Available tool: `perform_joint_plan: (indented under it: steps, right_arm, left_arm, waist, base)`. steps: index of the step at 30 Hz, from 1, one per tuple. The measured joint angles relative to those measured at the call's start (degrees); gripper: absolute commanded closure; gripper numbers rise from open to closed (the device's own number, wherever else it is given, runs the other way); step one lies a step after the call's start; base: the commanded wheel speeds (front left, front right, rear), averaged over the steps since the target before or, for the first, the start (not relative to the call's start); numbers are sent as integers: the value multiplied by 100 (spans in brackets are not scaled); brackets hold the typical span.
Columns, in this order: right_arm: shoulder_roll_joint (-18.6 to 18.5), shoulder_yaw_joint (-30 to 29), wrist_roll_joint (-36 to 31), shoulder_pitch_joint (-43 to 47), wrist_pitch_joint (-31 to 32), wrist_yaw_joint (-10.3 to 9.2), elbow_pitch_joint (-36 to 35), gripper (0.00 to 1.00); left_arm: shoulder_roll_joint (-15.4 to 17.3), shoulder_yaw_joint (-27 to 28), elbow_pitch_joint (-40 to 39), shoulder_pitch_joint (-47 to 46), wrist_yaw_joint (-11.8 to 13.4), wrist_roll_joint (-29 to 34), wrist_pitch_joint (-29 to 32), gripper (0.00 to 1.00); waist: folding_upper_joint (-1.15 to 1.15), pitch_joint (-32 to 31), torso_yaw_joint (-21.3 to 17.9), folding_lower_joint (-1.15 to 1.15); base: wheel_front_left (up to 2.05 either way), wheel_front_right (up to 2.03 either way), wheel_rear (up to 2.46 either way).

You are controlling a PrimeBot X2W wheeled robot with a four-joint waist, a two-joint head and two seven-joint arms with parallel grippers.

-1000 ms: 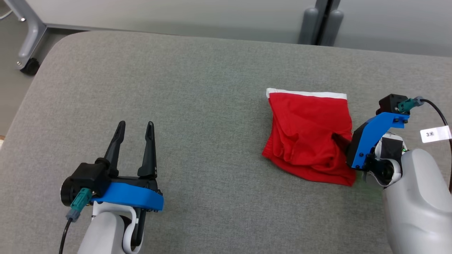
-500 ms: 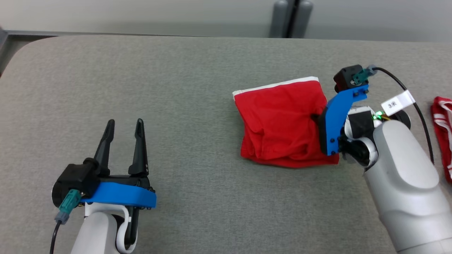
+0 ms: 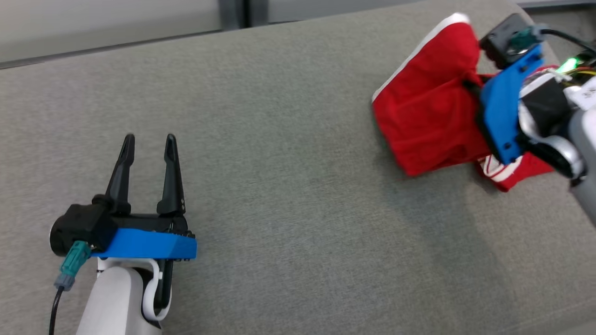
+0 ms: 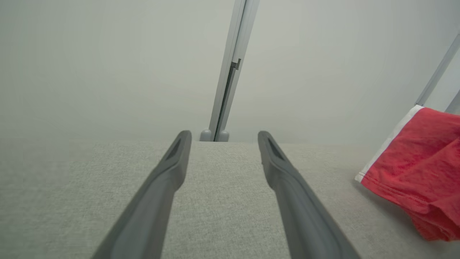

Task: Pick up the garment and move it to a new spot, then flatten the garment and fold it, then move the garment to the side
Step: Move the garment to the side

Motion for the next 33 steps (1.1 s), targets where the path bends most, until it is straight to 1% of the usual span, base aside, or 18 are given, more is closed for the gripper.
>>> perform_joint_plan:
  steps: [2,4,8,12,14,17,19,21,23,24,25,27,33]
  right_arm:
    - [-311,142,132,-73,-253,-1,5,100]
    - [-528,315,248,-144,-528,0,48,100]
    - [-994,667,360,-300,-1016,1,257,100]
    - [-1429,746,354,-406,-1350,1,621,100]
    - [-1590,762,303,-434,-1516,1,794,100]
    - [-1648,634,148,-464,-1811,1,1091,100]
    - [-1622,434,-29,-464,-2078,2,1350,100]
    - [-1499,162,-141,-446,-2114,1,1727,100]
    - [-1262,-159,-335,-393,-2260,2,2079,100]
    - [-1111,-364,-430,-370,-2296,2,2283,78]
    - [-969,-519,-493,-336,-2319,1,2452,0]
    - [-735,-744,-680,-233,-2521,1,2648,0]
    - [-285,-1378,-1346,-47,-3144,1,3003,0]
  left_arm:
    - [26,-64,-44,-88,0,4,-1,0]
    - [71,-123,-49,-121,0,7,0,0]
    - [267,-259,-81,-304,0,15,10,0]
    - [455,-316,-203,-417,0,36,80,0]
    - [555,-320,-275,-464,0,37,132,0]
    - [628,-314,-417,-552,1,40,204,0]
    - [694,-308,-502,-565,5,49,269,0]
    - [715,-320,-592,-608,25,79,333,0]
    - [734,-342,-632,-637,30,81,383,0]
    - [744,-356,-638,-635,30,81,406,0]
    - [751,-363,-642,-629,30,80,430,0]
    - [765,-376,-644,-607,31,79,444,0]
    - [724,-399,-515,-500,41,-23,422,0]
  waist:
    - [0,133,-113,0]
    - [0,278,-199,0]
    - [0,589,-322,0]
    - [0,856,-387,0]
    - [0,976,-403,1]
    - [0,1131,-408,1]
    - [0,1228,-408,1]
    - [0,1299,-393,1]
    - [0,1331,-376,1]
    - [0,1324,-375,1]
    - [0,1306,-372,1]
    - [0,1257,-359,1]
    - [0,917,-245,1]
  base:
    - [0,0,0]
    - [0,0,0]
    - [0,0,0]
    - [0,0,0]
    - [0,0,0]
    - [0,0,0]
    - [0,0,0]
    - [0,0,0]
    - [0,0,0]
    - [0,0,0]
    - [0,0,0]
    - [0,0,0]
    - [0,0,0]
